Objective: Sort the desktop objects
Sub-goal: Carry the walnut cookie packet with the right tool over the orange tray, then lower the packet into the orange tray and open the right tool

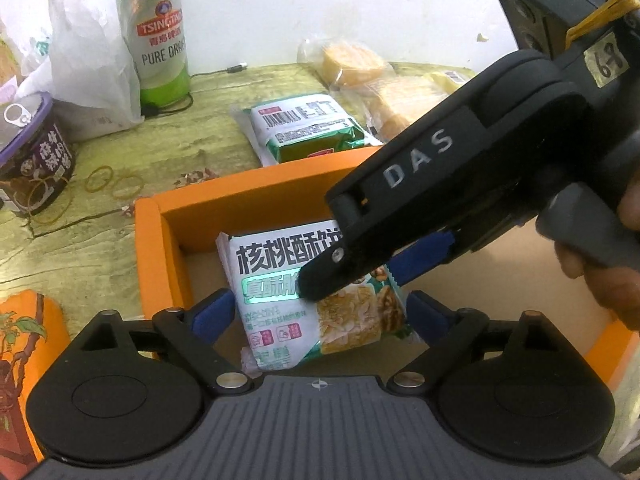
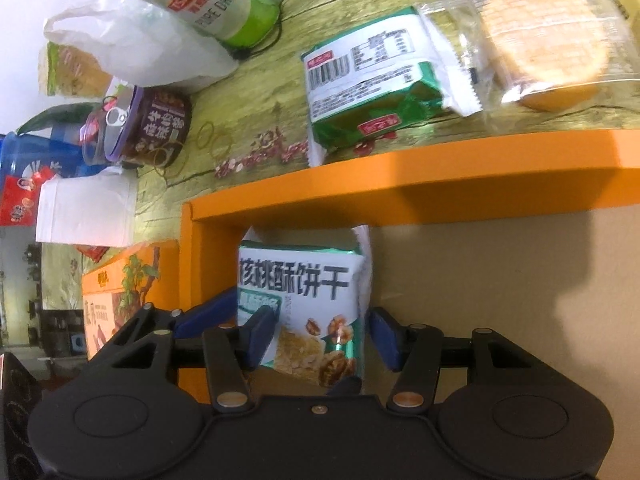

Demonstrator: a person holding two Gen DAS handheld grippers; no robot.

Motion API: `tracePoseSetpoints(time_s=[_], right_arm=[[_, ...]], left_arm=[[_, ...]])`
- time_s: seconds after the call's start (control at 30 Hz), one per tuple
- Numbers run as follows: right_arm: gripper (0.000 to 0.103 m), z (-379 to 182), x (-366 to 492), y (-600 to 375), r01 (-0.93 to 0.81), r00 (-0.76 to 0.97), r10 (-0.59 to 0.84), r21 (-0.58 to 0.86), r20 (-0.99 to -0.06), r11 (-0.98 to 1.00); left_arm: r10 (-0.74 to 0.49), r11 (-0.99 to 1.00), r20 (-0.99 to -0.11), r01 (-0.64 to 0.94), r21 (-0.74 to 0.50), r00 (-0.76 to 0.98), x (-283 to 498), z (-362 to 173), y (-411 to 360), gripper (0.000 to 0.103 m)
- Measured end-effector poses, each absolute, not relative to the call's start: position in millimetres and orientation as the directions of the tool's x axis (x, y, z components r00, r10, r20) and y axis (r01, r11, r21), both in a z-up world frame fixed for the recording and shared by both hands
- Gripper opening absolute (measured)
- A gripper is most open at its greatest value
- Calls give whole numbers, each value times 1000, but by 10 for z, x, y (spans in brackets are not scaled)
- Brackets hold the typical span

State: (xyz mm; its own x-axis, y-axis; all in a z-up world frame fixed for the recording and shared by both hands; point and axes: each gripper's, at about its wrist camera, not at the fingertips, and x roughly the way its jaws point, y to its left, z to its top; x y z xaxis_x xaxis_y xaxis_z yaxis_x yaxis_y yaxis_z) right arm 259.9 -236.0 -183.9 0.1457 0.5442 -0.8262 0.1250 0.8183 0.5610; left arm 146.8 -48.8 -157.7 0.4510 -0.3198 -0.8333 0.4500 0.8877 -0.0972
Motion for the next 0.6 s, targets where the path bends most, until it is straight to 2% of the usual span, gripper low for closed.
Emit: tracePoseSetpoints(time_s=[0.13, 0.6], right_arm=[[56, -1777, 2542, -2450, 134, 166, 547, 568, -821, 812], [56, -1792, 2493, -2302, 71, 160, 544, 560, -824, 826]], left_arm=[[-314, 885, -830, 459, -80, 460, 1392, -1505, -480, 98], [-309, 886, -840, 457, -82, 447, 1381, -1575, -573, 98]])
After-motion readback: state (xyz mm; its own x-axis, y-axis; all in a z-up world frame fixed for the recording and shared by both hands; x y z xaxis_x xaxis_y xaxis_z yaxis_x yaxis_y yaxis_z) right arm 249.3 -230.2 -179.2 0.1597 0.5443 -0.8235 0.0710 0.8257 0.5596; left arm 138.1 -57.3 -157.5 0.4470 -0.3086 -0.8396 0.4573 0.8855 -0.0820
